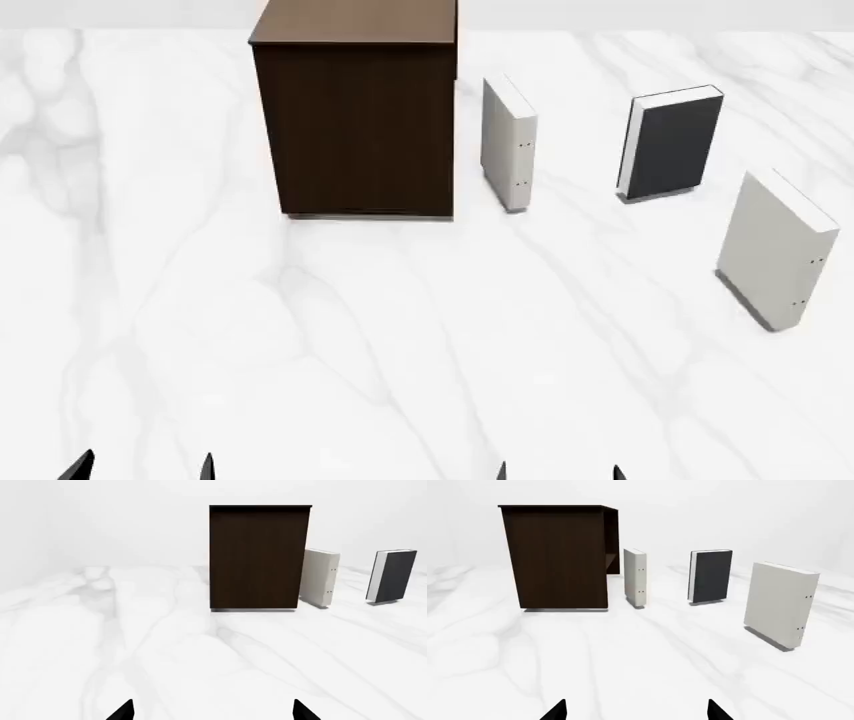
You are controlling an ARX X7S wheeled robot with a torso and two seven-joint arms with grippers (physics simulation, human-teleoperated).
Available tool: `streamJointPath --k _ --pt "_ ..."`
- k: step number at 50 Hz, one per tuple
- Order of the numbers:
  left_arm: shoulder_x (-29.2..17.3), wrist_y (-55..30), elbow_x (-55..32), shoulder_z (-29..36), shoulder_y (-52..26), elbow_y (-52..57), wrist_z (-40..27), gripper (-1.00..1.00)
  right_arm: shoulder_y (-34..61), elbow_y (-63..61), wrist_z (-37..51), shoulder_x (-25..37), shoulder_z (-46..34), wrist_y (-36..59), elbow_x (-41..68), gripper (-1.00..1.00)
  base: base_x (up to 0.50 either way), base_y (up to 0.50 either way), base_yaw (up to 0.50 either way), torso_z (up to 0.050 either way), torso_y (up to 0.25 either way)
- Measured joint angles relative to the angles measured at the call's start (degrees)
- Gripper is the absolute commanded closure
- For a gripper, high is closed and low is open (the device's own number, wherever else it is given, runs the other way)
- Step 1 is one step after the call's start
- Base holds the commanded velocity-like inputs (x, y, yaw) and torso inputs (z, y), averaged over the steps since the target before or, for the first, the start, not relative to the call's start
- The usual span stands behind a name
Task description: Pick up the book in the middle and place it on the cabinet shelf.
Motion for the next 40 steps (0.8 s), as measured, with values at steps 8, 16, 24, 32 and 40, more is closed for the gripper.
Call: streamJointPath --k 8,16,24,32,40 --pt "-0.9 -0.2 -0.8 1.0 0.0 0.1 -0.9 -1.0 0.1 0.1 1.3 0.8 -1.1 0.3 0.6 -1.0 0.0 0.0 0.0 0.0 0.0" --pt "-1.8 -0.7 -1.9 2.0 -0.1 0.1 -2.3 -1.0 0.1 0.1 2.8 1.8 -2.3 0.6 1.4 -1.0 0.0 0.0 0.0 0.0 0.0" --pt "-2.2 -1.5 -2.4 2.4 -0.1 0.1 -3.0 -1.0 0.1 0.4 3.6 2.2 -2.8 0.9 1.7 -1.0 0.0 0.0 0.0 0.0 0.0" --pt "-2.8 -2.0 -3.2 3.1 -0.2 0.2 -4.0 -1.0 0.3 0.6 4.6 2.9 -3.6 1.1 2.5 -1.0 0.0 0.0 0.0 0.0 0.0" --pt "-3.6 -2.1 -4.1 3.9 -0.3 0.2 -4.9 -1.0 0.4 0.8 5.6 3.7 -4.5 1.3 3.3 -1.0 0.0 0.0 0.0 0.0 0.0"
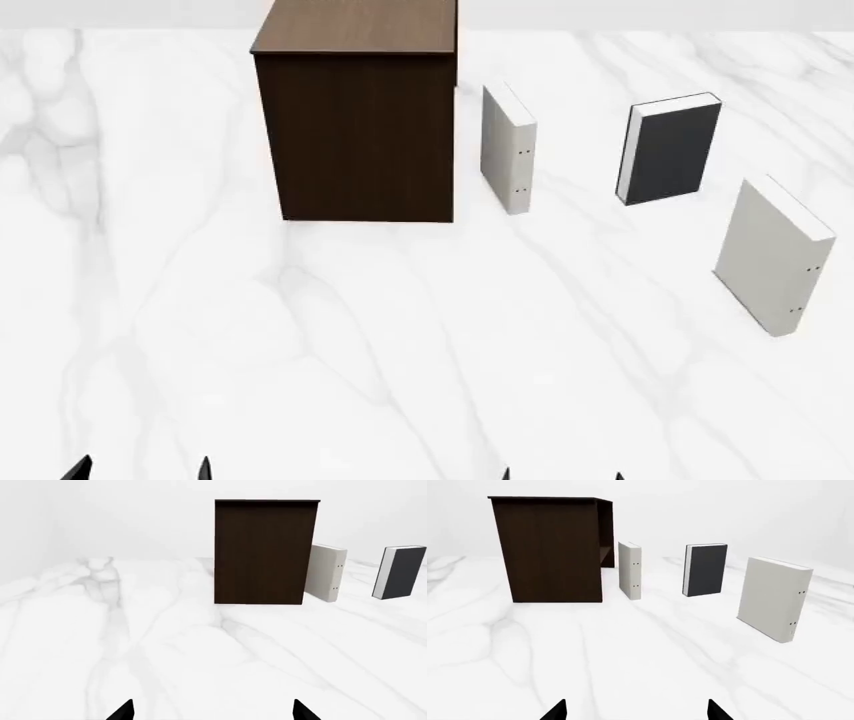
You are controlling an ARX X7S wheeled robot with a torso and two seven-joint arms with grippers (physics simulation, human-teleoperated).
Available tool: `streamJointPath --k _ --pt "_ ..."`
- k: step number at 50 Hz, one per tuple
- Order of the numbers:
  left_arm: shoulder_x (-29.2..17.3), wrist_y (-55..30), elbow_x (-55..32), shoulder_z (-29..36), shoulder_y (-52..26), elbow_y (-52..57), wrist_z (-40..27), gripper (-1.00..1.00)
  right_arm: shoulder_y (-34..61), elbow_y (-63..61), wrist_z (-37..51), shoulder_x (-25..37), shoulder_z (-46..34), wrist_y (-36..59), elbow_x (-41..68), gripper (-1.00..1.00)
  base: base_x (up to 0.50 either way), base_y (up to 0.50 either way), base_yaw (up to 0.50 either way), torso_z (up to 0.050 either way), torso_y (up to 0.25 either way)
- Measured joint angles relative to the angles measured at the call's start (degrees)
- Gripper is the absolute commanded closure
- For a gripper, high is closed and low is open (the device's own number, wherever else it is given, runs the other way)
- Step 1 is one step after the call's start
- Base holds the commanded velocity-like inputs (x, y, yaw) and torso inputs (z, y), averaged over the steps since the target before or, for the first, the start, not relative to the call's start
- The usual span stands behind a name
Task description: Pick up the book in the middle and place it on the cabinet shelf.
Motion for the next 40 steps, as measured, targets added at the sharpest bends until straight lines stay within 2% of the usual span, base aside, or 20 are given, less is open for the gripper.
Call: streamJointPath --k 8,18,27,40 --pt "-0.8 2.1 -0.1 0.4 0.0 2.0 -1.5 -1.0 0.0 -1.7 0.5 0.6 -0.3 -1.8 1.8 -1.0 0.0 0.0 0.0 0.0 0.0" --pt "-2.6 13.4 6.2 -0.6 0.8 11.0 -6.9 -1.0 -1.0 -9.0 -0.6 1.2 0.4 -16.4 5.5 -1.0 0.0 0.0 0.0 0.0 0.0" --pt "-3.6 19.8 10.0 -1.0 1.5 16.3 -10.3 -1.0 -1.5 -13.6 -1.4 2.3 0.0 -23.0 9.1 -1.0 0.02 0.01 0.0 0.0 0.0" --pt "-4.7 22.7 11.6 -0.6 1.9 18.2 -12.6 -1.0 -1.8 -17.2 -1.5 3.8 -1.2 -25.9 12.1 -1.0 0.46 0.02 0.0 0.0 0.0"
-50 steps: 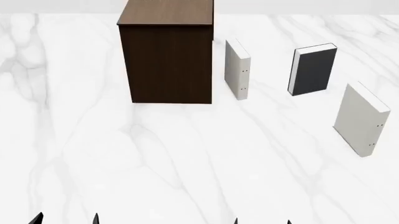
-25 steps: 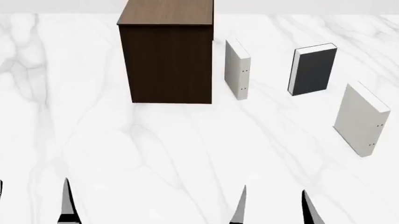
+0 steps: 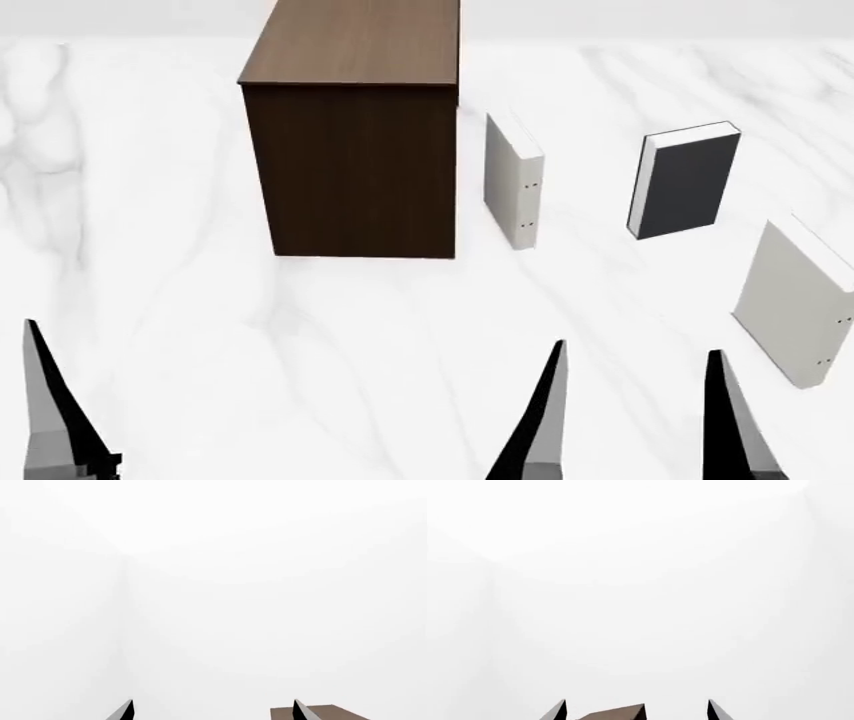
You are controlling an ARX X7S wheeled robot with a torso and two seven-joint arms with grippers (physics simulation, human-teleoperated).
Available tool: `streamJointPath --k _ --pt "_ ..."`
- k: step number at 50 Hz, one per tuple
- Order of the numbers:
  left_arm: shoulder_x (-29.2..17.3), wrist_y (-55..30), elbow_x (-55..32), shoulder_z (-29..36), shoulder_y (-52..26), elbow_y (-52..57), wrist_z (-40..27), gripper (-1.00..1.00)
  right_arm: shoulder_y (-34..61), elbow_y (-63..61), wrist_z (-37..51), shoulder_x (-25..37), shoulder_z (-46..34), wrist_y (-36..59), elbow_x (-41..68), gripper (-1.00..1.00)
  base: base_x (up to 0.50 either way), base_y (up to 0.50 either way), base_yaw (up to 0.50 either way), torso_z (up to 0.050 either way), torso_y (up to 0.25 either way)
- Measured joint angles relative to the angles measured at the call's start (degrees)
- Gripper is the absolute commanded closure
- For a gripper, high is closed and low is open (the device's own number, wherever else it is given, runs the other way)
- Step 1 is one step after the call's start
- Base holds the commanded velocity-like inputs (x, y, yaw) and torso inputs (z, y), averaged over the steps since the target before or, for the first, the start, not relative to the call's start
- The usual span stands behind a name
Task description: Pick up the book in the middle and place it on the cabinet shelf.
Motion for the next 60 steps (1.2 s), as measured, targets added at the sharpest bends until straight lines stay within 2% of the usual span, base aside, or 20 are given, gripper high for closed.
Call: streamJointPath --k 54,60 --pt "-2.6 1.2 0.4 3.0 0.6 0.3 -3.5 -1.0 0.0 -1.0 1.4 3.2 -4.0 -1.1 1.3 -1.0 0.5 0.0 0.0 0.0 0.0" --pt "-2.9 1.2 0.4 3.3 0.5 0.1 -3.8 -1.0 0.7 -0.7 3.0 3.1 -3.9 1.3 0.6 -1.0 0.12 0.0 0.0 0.0 0.002"
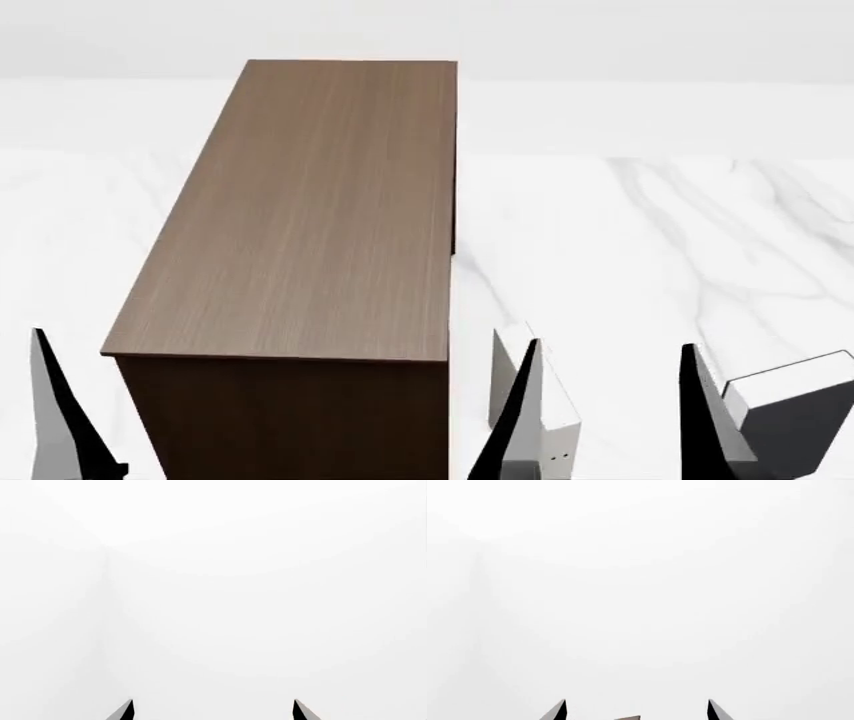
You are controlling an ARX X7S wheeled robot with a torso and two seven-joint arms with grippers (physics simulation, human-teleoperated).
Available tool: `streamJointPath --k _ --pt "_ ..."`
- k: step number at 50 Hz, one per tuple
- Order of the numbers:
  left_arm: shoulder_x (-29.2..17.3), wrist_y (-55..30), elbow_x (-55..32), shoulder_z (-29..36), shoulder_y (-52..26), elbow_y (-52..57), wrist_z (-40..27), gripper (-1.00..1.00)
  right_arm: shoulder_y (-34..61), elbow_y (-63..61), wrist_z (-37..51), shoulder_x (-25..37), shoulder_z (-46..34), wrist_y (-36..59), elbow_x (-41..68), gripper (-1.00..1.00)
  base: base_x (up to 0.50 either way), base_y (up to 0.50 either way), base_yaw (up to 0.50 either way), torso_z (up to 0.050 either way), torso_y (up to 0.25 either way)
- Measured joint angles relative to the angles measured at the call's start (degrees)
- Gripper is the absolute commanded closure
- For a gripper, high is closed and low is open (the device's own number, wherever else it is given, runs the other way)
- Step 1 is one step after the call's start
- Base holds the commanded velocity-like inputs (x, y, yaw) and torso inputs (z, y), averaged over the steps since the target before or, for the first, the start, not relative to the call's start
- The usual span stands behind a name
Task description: Pick up the book in the middle and place it on the cabinet shelf.
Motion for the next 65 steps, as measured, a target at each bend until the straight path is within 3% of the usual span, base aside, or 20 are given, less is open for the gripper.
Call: streamJointPath --k 41,65 --pt "-1.4 -0.4 -0.7 1.7 0.3 0.0 -1.5 -1.0 12.5 8.1 24.2 -3.7 4.6 22.8 -16.0 -1.0 0.0 0.0 0.0 0.0 0.0" --pt "-2.1 -1.3 -1.1 2.6 0.2 -0.4 -2.1 -1.0 21.9 8.9 31.9 -6.5 7.7 44.4 -12.2 -1.0 0.0 0.0 0.0 0.0 0.0"
